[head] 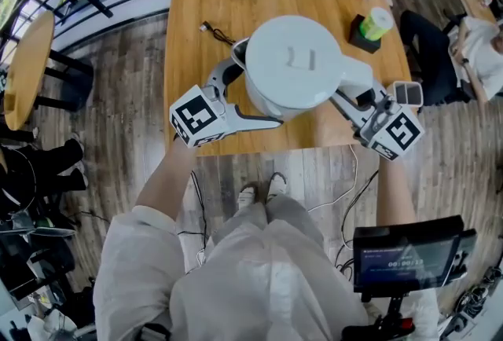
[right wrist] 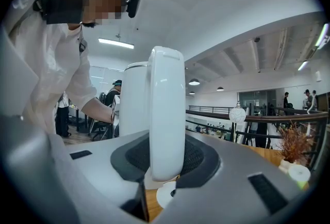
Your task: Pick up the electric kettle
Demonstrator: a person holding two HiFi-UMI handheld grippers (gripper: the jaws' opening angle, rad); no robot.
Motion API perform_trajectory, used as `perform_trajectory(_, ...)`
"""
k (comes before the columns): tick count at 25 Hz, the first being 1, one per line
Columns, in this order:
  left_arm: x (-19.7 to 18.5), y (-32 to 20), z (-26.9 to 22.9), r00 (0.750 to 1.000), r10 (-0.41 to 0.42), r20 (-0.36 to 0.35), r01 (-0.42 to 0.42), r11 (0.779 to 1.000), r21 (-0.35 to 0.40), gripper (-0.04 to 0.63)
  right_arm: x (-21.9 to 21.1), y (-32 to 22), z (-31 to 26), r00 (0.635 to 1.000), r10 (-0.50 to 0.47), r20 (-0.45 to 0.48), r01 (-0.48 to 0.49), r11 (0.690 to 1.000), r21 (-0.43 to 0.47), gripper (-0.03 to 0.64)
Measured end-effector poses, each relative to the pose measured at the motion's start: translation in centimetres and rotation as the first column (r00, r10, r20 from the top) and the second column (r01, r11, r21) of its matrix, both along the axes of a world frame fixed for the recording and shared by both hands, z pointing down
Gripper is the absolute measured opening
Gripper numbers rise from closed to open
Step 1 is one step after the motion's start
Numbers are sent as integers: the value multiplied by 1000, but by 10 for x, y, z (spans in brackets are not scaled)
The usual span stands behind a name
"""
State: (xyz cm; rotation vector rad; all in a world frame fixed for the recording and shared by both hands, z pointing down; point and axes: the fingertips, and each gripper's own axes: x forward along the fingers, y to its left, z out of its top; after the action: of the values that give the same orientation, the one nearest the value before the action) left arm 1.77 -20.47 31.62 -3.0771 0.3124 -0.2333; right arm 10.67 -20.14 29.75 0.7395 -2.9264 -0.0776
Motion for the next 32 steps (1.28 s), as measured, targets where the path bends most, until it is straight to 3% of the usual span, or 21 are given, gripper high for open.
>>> perform_trajectory(10, -10, 24, -7, 1000, -4, -7, 4, 1000, -6, 581, -10, 23, -8, 1000, -2, 0, 2, 1000, -2, 100)
perform_trajectory(32, -13, 20, 2, 1000, -3, 1, 3, 1000, -5, 581, -13, 20, 0, 1000, 3, -5, -3, 1000, -1, 100)
